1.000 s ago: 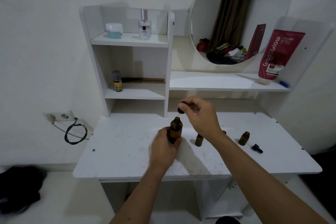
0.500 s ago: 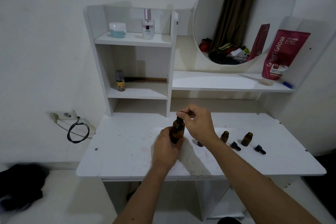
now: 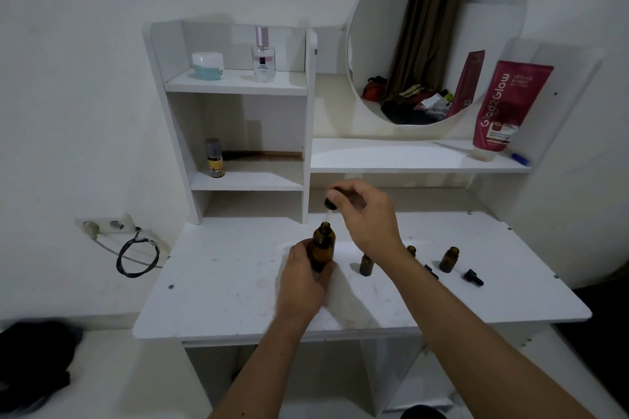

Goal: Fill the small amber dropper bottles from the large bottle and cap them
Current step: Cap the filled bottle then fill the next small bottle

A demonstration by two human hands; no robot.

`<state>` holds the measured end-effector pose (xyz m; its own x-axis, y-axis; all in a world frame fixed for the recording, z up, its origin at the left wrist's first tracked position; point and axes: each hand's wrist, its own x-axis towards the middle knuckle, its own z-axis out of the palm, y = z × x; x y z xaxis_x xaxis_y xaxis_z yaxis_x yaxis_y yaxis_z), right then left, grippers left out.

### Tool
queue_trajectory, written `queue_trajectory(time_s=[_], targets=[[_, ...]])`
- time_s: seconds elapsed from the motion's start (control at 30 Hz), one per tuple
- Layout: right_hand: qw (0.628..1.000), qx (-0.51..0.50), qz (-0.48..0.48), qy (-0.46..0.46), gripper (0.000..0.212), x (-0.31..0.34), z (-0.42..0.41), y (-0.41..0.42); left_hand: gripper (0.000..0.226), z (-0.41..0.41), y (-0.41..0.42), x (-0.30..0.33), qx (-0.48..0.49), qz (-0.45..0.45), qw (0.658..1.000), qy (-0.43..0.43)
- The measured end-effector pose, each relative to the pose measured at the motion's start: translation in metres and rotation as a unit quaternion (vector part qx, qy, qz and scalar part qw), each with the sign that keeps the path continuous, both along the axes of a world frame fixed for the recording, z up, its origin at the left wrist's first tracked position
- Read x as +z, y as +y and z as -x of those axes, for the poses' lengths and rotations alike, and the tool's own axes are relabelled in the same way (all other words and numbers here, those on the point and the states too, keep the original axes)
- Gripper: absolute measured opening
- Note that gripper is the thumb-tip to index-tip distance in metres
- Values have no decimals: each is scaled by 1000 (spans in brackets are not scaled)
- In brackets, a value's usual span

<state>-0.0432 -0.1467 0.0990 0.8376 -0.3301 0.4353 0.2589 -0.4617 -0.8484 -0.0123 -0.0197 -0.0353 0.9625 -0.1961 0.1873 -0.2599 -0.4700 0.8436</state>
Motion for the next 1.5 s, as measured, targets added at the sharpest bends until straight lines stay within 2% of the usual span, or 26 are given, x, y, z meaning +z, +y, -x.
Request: queue_trajectory(time_s=[0.17,0.27,0.47,0.57,0.67,0.77,0.9,1.03,1.2,1.33,1.5], targets=[[996,-14,-41,-79,13,31,19,-15,80,7,-1,4,6,24,1000,17],[994,-37,-34,-93,14,37,35,-32,84,13,-2,5,29,19,999,-10],[993,-81,-49,-69,13,22,70,-77,68,44,-13,1,91,67,992,-51],[991,-103,-61,-55,14,13,83,-97,51,66,-33,4,30,91,995,-42],[990,-116,-64,-50,14,7,91,-111,38,79,-56,8,-69,64,995,-43],[989,-131,-52,-47,13,2,94,-121,43,85,-82,11,-116,25,992,-49],[988,-143,-49,-36,13,-6,95,-132,59,80,-110,11,-111,-2,993,-33],[988,-142,-56,-17,13,-13,91,-136,62,77,-129,13,-92,-12,996,-10],[989,-134,-61,-5,11,-22,84,-139,55,67,-145,9,-86,-19,996,-20],[990,-121,-67,-2,10,-29,79,-140,34,60,-151,2,-80,-5,996,-48],[995,-93,-33,11,7,-41,74,-141,25,54,-153,-4,-76,-1,995,-63]])
